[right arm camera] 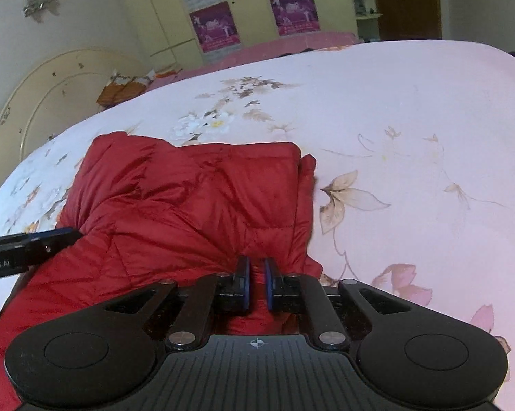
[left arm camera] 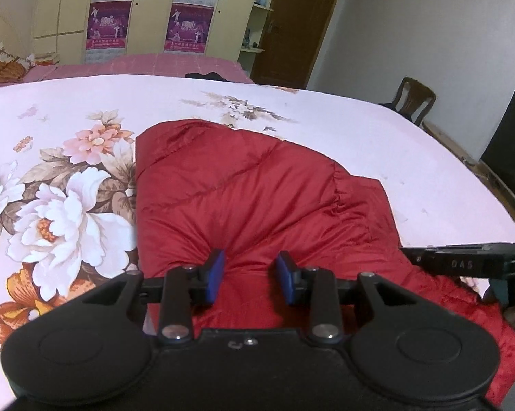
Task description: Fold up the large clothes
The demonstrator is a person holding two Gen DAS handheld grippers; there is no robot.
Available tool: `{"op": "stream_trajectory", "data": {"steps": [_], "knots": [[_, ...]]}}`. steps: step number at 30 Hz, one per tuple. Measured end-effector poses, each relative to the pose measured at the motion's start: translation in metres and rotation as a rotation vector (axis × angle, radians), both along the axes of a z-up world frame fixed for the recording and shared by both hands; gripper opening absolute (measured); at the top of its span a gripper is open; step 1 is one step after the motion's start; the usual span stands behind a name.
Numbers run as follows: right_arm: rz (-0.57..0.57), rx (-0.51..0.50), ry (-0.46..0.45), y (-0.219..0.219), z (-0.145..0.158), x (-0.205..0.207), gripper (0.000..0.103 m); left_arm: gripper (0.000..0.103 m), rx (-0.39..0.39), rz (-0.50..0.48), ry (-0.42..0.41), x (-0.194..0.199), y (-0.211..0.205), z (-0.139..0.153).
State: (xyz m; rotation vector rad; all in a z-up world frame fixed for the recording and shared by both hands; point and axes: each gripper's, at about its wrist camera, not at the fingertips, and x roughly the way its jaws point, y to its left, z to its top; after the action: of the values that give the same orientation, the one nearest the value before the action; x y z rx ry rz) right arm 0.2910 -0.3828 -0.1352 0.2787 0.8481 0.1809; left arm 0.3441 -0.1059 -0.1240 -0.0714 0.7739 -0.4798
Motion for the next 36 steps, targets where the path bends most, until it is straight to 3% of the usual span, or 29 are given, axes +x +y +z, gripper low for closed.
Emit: {"op": "stream_trajectory", "data": {"steps": [6, 12, 14, 15, 16, 18, 23, 27, 31, 36], "knots": [[0.007, 0.002, 0.008, -0.003, 0.013, 0.007, 0.008, 0.034, 0.021, -0.009, -0.012, -0.001, 0.0, 0.002], [0.03, -0.008, -0.101, 0.003, 0.05, 0.002, 0.008, 0.035, 0.036, -0.002, -0.017, -0.001, -0.002, 0.012], [0.056, -0.01, -0.133, 0.01, 0.062, 0.006, 0.008, 0.043, 0.037, 0.01, -0.054, -0.001, -0.003, 0.022], [0.07, -0.011, -0.145, 0.015, 0.066, 0.011, 0.008, 0.055, 0.039, 0.015, -0.077, 0.001, -0.004, 0.026], [0.083, -0.011, -0.153, 0.021, 0.068, 0.015, 0.008, 0.06, 0.042, 0.018, -0.102, 0.004, -0.005, 0.031], [0.112, -0.002, -0.152, 0.034, 0.07, 0.029, 0.008, 0.065, 0.041, 0.02, -0.119, 0.017, -0.009, 0.038], [0.177, -0.024, -0.101, 0.062, 0.052, 0.065, 0.008, 0.058, 0.046, -0.013, -0.059, 0.065, -0.024, 0.035], [0.122, -0.042, -0.019, 0.053, 0.023, 0.085, 0.008, 0.059, 0.067, -0.039, 0.012, 0.094, -0.036, 0.019], [0.051, 0.024, 0.05, 0.03, 0.0, 0.089, 0.008, 0.061, 0.062, -0.041, 0.084, 0.108, -0.037, 0.005], [0.004, 0.024, 0.015, 0.012, 0.021, 0.077, 0.008, 0.062, 0.075, -0.034, 0.038, 0.087, -0.031, 0.02]]}}
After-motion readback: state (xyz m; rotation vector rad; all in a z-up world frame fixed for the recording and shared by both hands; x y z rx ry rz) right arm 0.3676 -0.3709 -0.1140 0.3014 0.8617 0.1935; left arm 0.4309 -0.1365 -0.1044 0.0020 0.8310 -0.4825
